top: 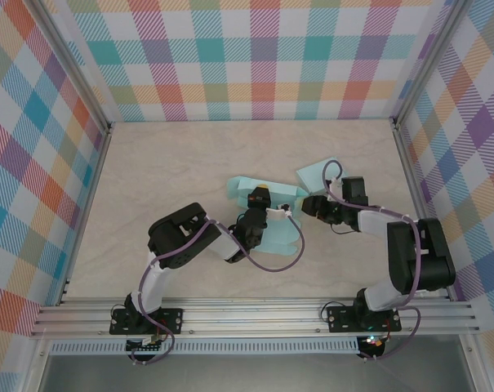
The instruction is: Fold the paper box
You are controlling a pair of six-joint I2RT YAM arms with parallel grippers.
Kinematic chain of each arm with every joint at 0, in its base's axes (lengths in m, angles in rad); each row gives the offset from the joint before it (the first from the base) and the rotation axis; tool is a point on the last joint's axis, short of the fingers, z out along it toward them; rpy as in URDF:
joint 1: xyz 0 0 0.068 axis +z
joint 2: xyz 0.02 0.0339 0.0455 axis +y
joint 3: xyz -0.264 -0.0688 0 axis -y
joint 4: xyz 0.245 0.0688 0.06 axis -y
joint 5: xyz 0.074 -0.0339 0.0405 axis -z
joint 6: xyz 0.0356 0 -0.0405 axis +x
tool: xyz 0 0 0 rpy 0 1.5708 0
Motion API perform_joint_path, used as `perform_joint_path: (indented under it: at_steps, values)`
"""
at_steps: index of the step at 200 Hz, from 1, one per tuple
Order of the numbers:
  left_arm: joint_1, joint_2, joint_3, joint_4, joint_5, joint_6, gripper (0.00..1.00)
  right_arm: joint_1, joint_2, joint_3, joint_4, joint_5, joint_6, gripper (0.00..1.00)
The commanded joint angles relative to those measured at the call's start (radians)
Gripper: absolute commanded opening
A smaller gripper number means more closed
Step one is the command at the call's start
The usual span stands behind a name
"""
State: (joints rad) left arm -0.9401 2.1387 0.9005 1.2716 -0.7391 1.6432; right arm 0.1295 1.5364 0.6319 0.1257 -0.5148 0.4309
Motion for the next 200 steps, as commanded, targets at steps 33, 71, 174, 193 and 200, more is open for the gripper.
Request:
perform_joint_path:
  at_steps: [33, 71, 174, 193, 200]
  values:
    - [-0.011, 0.052, -0.015, -0.079, 0.010, 0.006, 0.01, 0.038, 0.026, 0.006, 0.142, 0.003, -0.036, 0.52]
    - [-0.013, 0.047, -0.024, -0.082, 0.018, 0.007, 0.01, 0.091, -0.009, -0.027, 0.189, 0.158, -0.066, 0.54]
    - [-0.017, 0.003, -0.043, -0.118, 0.060, -0.020, 0.01, 0.196, -0.027, -0.038, 0.343, 0.403, -0.157, 0.52]
    - [-0.017, -0.006, -0.045, -0.120, 0.067, -0.025, 0.01, 0.203, -0.013, -0.037, 0.372, 0.406, -0.168, 0.52]
    - [-0.017, -0.010, -0.047, -0.121, 0.069, -0.028, 0.01, 0.205, -0.008, -0.037, 0.382, 0.407, -0.171, 0.51]
